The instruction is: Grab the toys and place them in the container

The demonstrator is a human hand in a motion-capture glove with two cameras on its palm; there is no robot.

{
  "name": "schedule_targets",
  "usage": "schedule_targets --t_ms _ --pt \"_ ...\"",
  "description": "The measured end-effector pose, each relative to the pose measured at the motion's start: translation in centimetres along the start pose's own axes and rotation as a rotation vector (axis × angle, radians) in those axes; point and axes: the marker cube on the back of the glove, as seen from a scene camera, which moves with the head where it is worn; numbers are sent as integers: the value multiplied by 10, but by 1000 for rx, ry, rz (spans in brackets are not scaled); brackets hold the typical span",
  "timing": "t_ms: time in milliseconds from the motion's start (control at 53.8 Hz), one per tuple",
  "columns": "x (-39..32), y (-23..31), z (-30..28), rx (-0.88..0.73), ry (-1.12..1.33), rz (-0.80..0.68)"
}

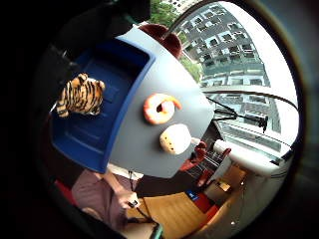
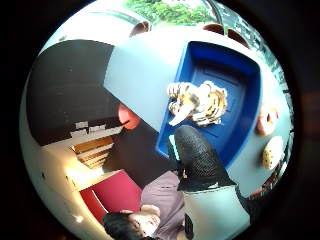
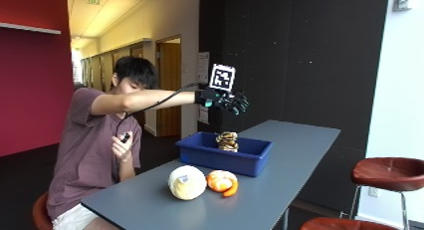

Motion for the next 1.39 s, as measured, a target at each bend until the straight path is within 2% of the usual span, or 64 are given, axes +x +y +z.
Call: schedule_targets --t_ms 111,186,260,316,613,762,910,1059,1263,1393 --pt "48 21 -9 19 -19 123" --pt "81 40 -7 14 23 110" --pt "117 55 0 7 18 242" --pt "143 68 13 -8 13 279" --pt "239 103 130 -192 -22 362" --pt "252 105 204 -262 -107 321" --pt "257 97 228 -60 -122 259" --pt "263 88 226 24 -153 226" --pt "271 76 221 270 -207 264" --pt "261 73 212 284 -159 289"
